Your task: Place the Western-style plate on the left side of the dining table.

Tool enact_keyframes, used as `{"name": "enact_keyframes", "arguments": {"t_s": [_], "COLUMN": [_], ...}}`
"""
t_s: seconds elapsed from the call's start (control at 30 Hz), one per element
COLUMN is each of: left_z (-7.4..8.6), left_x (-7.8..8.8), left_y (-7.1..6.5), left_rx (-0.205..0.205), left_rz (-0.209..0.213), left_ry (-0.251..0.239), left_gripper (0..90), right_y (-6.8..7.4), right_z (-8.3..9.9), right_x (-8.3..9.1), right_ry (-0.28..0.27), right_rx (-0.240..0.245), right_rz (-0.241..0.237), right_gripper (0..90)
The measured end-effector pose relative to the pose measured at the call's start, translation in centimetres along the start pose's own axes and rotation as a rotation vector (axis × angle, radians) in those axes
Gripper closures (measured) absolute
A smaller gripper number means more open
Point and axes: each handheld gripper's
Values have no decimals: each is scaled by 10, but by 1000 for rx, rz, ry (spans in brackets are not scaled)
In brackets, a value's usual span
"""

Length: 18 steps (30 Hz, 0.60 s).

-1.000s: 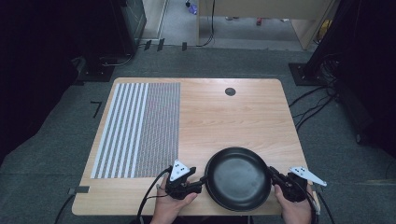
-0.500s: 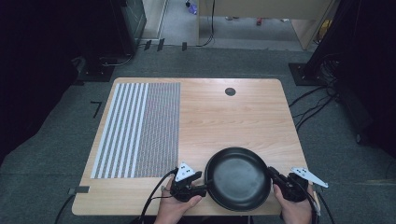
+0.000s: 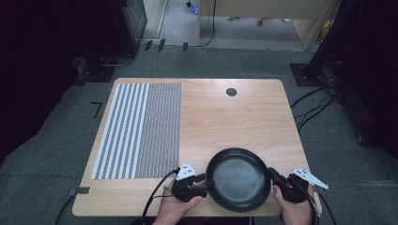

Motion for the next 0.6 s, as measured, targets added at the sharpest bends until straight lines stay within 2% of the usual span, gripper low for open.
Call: {"name": "enact_keyframes", "arguments": {"t_s": [0.2, 0.33, 0.47, 0.6], "left_z": [0, 0, 0, -2], "left_x": [0, 1, 2, 2], "left_y": [-2, -1, -2, 3], "left_rx": [-16, 3, -8, 35], "left_rz": [-11, 0, -2, 37], "left_ry": [-5, 1, -3, 8], "left_gripper": [519, 521, 523, 517], "right_y": [1, 2, 4, 9], "right_z": [0, 0, 1, 3], "right_x": [-1, -2, -5, -10], "right_ry": [1, 1, 8, 25], "right_rx": [9, -7, -4, 2], "right_rz": [5, -2, -9, -36], "right_gripper": [864, 865, 862, 860]}}
Point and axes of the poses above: each handheld gripper's, and its own axes: x roughly backward along the jaws, z roughly out of its underside, y roughly to its left, and after that the axes turned 9 degrees about -z, right-handed
